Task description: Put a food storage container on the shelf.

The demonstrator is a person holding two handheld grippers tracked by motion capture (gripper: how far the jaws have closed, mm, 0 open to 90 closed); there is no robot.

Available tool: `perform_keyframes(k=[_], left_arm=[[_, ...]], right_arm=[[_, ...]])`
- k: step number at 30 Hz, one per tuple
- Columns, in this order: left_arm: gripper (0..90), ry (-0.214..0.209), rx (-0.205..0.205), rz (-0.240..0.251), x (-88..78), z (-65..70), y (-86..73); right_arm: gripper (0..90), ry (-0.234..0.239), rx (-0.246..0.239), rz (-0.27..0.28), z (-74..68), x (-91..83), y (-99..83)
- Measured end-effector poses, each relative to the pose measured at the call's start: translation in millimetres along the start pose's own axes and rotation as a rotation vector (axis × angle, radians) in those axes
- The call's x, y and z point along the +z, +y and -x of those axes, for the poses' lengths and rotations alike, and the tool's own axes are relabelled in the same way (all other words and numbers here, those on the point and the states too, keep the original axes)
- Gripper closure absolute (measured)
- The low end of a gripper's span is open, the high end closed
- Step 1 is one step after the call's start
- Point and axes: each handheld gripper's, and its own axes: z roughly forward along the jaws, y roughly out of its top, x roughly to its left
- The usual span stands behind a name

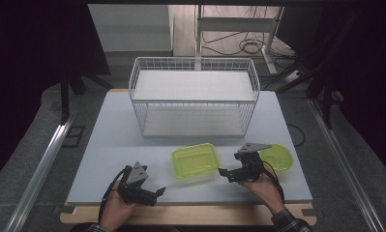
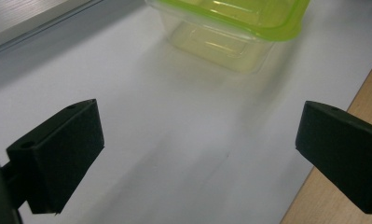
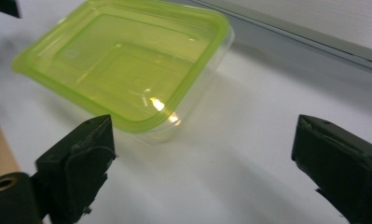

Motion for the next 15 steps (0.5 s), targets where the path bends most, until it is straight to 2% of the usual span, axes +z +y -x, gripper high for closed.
perform_keyframes(k=[2, 3, 4, 5, 10, 13, 14, 15], left_arm=[[0.7, 0.008, 0.010, -0.003, 0.3, 1.0, -0.3], [0.7, 0.010, 0.014, -0.005, 0.4, 1.6, -0.3], [0.8, 0.011, 0.016, -0.006, 0.4, 1.9, -0.4], [0.8, 0.012, 0.018, -0.006, 0.4, 2.1, -0.6], [1.0, 0.021, 0.035, -0.021, 0.3, 2.3, -1.3], [1.0, 0.022, 0.038, -0.025, 0.9, 2.9, -1.3], [1.0, 0.022, 0.041, -0.026, 1.1, 3.2, -1.4], [1.0, 0.024, 0.044, -0.027, 1.2, 3.5, -1.4]], right_arm=[[8.1, -0.004, 0.034, -0.016, 0.6, 0.7, 2.9], [11.1, 0.001, 0.051, -0.020, 1.4, 0.5, 4.6], [18.9, 0.017, 0.077, -0.021, 4.5, -0.1, 8.5], [18.9, 0.017, 0.077, -0.021, 4.5, -0.1, 8.5], [33.5, 0.099, 0.158, -0.002, 16.2, 3.4, 19.4], [40.2, 0.123, 0.190, -0.014, 20.7, 8.6, 23.6], [44.1, 0.150, 0.219, -0.027, 23.4, 13.3, 26.5], [44.1, 0.150, 0.219, -0.027, 23.4, 13.3, 26.5]])
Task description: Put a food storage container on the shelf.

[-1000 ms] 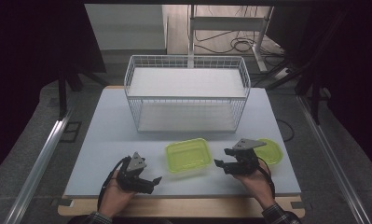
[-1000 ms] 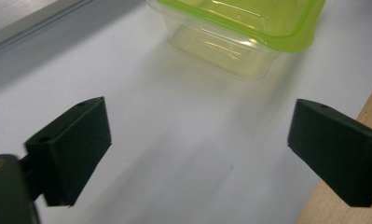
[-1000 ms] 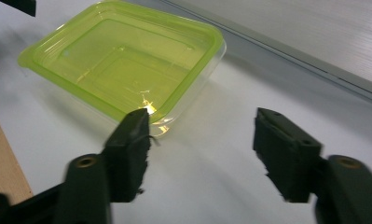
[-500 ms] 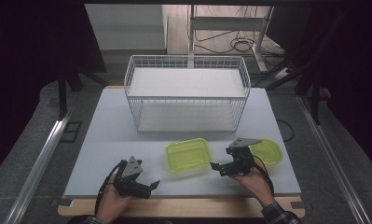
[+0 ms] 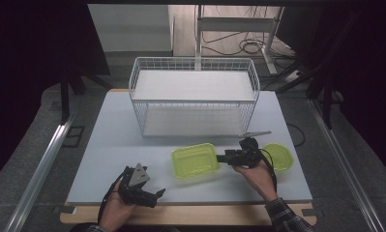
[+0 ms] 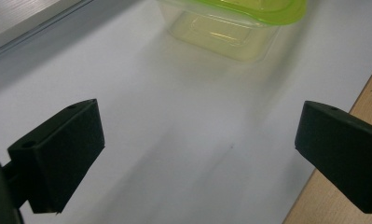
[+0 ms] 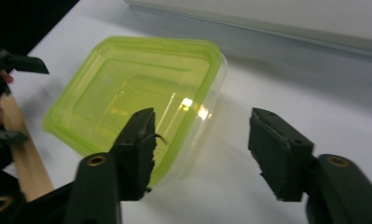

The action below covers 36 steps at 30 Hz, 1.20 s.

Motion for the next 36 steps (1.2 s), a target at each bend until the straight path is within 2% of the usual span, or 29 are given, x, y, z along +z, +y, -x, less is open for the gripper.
perform_keyframes(k=[2, 8, 9, 14, 17, 19, 20, 24, 28, 31, 36], left_arm=[[1.1, 0.004, 0.007, -0.003, -0.1, 0.6, 0.1], [1.2, 0.012, 0.020, -0.010, 0.2, 1.0, -0.3], [1.1, 0.013, 0.022, -0.012, 0.0, 1.3, -0.5], [1.2, 0.022, 0.032, -0.015, -2.4, 2.8, -2.3], [1.2, 0.023, 0.031, -0.014, -3.4, 3.0, -3.0], [1.2, 0.024, 0.033, -0.014, -3.7, 3.1, -3.2], [1.2, 0.025, 0.034, -0.015, -3.7, 3.2, -3.1], [1.2, 0.024, 0.040, -0.017, -3.3, 3.6, -3.1], [1.2, 0.027, 0.042, -0.015, -3.3, 3.7, -3.0], [1.2, 0.028, 0.042, -0.013, -3.8, 3.3, -3.0], [1.2, 0.022, 0.027, -0.004, -5.3, 1.6, -2.9]], right_arm=[[48.1, 0.028, 0.024, -0.008, 2.1, 5.2, 3.3], [56.5, 0.054, 0.071, -0.047, 6.6, 18.7, 10.8], [59.5, 0.067, 0.094, -0.059, 9.6, 22.3, 12.2], [64.7, 0.092, 0.137, -0.079, 15.5, 28.4, 13.4], [68.6, 0.122, 0.167, -0.097, 15.4, 31.4, 13.8], [72.0, 0.131, 0.198, -0.111, 14.7, 31.9, 15.1], [72.0, 0.131, 0.198, -0.111, 14.7, 31.9, 15.1], [78.7, 0.207, 0.265, -0.107, 17.9, 32.1, 13.9], [79.9, 0.205, 0.250, -0.112, 12.9, 30.1, 15.3], [80.0, 0.210, 0.258, -0.111, 13.2, 29.2, 14.5], [80.1, 0.222, 0.270, -0.074, 14.8, 22.6, 14.6]])
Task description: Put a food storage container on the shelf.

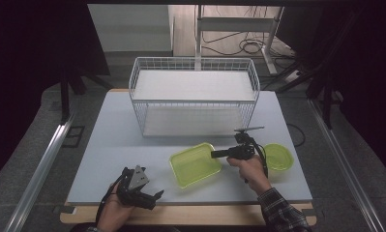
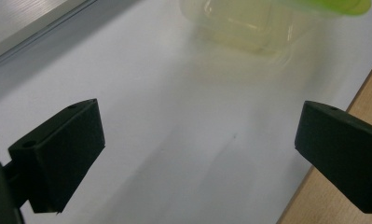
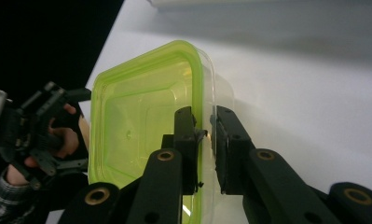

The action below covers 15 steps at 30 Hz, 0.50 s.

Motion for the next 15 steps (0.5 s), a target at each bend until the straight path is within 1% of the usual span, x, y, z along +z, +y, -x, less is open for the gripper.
perform_keyframes(k=[1, 2, 4, 7, 8, 12, 15], left_arm=[[1.2, -0.003, -0.006, 0.007, -0.5, -0.6, 0.1], [1.2, -0.009, -0.012, 0.011, -1.1, -1.2, 0.2], [1.4, -0.015, -0.026, 0.020, -2.1, -2.4, 0.2], [1.4, -0.016, -0.031, 0.027, -2.4, -3.5, 0.1], [1.4, -0.015, -0.031, 0.026, -2.3, -3.5, 0.2], [1.4, -0.017, -0.028, 0.020, -1.5, -2.7, 0.4], [1.4, -0.018, -0.026, 0.018, -1.3, -2.7, 0.6]], right_arm=[[80.0, 0.005, -0.004, 0.019, -2.3, -4.6, 1.1], [80.0, 0.005, -0.004, 0.019, -2.3, -4.6, 1.1], [80.0, 0.009, -0.010, 0.040, -5.5, -9.4, 2.3], [80.0, 0.015, -0.016, 0.068, -10.6, -17.1, 4.9], [80.0, 0.015, -0.016, 0.068, -10.6, -17.1, 4.9], [80.0, 0.026, -0.018, 0.102, -16.1, -25.7, 8.9], [80.0, 0.027, -0.030, 0.123, -20.9, -31.7, 12.4]])
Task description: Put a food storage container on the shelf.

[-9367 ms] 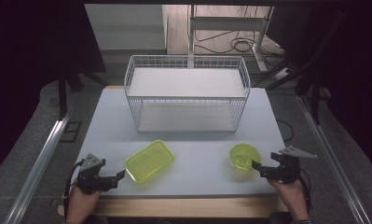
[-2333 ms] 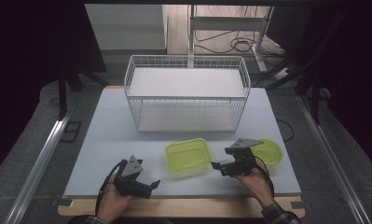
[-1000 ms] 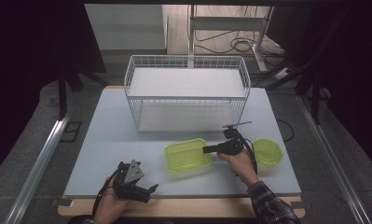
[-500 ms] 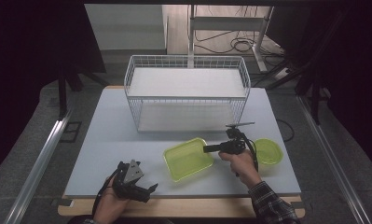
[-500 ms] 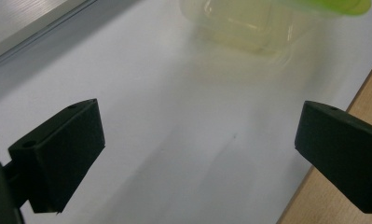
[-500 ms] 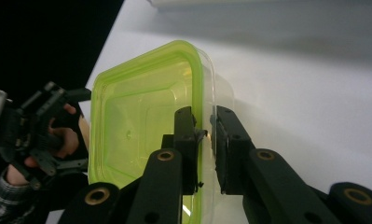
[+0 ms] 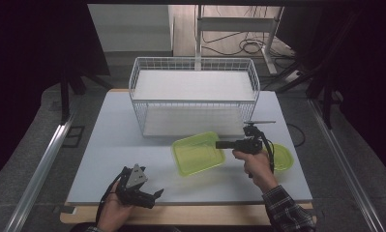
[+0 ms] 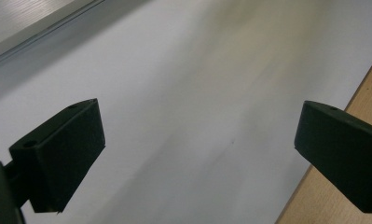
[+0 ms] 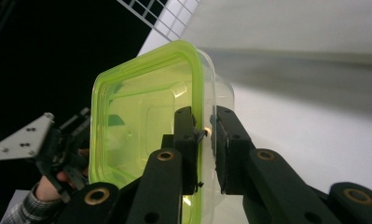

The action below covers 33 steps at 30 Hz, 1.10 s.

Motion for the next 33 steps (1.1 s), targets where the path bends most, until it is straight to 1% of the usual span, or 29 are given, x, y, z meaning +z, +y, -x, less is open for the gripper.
perform_keyframes(k=[2, 4, 6, 8, 9, 14, 26, 33], left_arm=[[1.4, -0.001, 0.002, 0.000, 0.2, 0.1, 0.1], [1.4, -0.008, 0.003, 0.001, 1.0, 0.7, 0.5], [1.4, -0.009, 0.004, 0.000, 1.3, 0.8, 0.6], [1.3, -0.014, 0.002, 0.000, 1.8, 0.8, 0.6], [1.3, -0.017, 0.001, 0.001, 2.0, 0.6, 0.6], [1.3, -0.023, -0.003, 0.004, 2.7, 0.3, 0.4], [1.2, -0.030, 0.004, 0.004, 4.2, 0.8, 0.3], [1.1, -0.029, 0.008, 0.003, 4.5, 1.1, 0.3]], right_arm=[[80.0, 0.005, -0.001, 0.009, -3.6, -3.6, 3.0], [80.0, 0.003, -0.016, 0.027, -10.2, -9.7, 8.8], [80.0, 0.003, -0.022, 0.031, -11.6, -11.2, 10.2], [80.0, 0.005, -0.031, 0.043, -17.5, -16.9, 15.9], [80.0, 0.005, -0.031, 0.043, -17.5, -16.9, 15.9], [80.0, 0.009, -0.041, 0.071, -26.4, -25.5, 24.9], [80.0, -0.001, -0.060, 0.100, -44.9, -35.9, 45.1], [80.0, 0.000, -0.075, 0.129, -58.8, -41.1, 62.5]])
